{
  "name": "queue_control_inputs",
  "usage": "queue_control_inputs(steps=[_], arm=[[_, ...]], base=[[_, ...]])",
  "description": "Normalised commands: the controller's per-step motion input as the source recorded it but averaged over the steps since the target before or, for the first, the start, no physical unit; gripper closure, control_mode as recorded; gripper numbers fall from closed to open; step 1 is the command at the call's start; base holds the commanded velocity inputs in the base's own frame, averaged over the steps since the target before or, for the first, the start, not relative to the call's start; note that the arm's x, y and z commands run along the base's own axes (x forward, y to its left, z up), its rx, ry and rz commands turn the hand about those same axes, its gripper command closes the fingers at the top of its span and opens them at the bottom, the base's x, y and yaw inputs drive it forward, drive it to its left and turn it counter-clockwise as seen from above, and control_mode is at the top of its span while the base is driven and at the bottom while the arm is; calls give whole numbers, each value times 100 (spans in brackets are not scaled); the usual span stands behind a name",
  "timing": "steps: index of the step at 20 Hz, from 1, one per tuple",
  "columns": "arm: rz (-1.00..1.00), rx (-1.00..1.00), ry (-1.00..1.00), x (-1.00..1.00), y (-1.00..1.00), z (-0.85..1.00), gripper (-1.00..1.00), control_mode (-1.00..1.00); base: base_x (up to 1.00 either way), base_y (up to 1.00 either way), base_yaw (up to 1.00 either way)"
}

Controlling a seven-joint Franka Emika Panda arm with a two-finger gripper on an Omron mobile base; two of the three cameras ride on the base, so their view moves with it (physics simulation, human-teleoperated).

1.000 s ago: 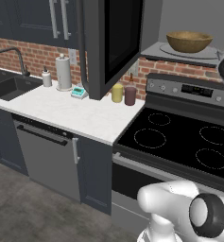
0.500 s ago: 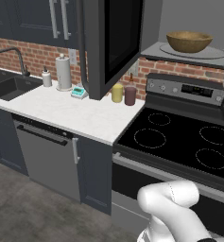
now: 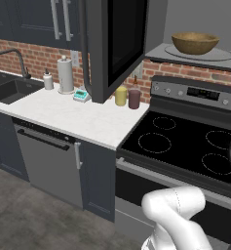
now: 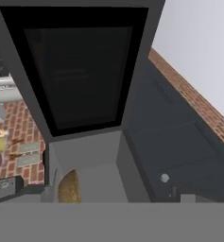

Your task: Pick the sweet potato from the sink and place it in the bowl. Then pick the bowl and place it in the microwave. Then close the microwave door and press the start button.

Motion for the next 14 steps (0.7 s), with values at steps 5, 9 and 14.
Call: queue_control_inputs(steps=[5,9,14], arm=[[0,0,-2,-35,84,-1,-100,-100],[0,-2,0,-23,85,-6,-100,-100],[0,-2,0,-21,69,0,-100,-100]], base=[[0,0,0],[0,0,0],[0,0,0]])
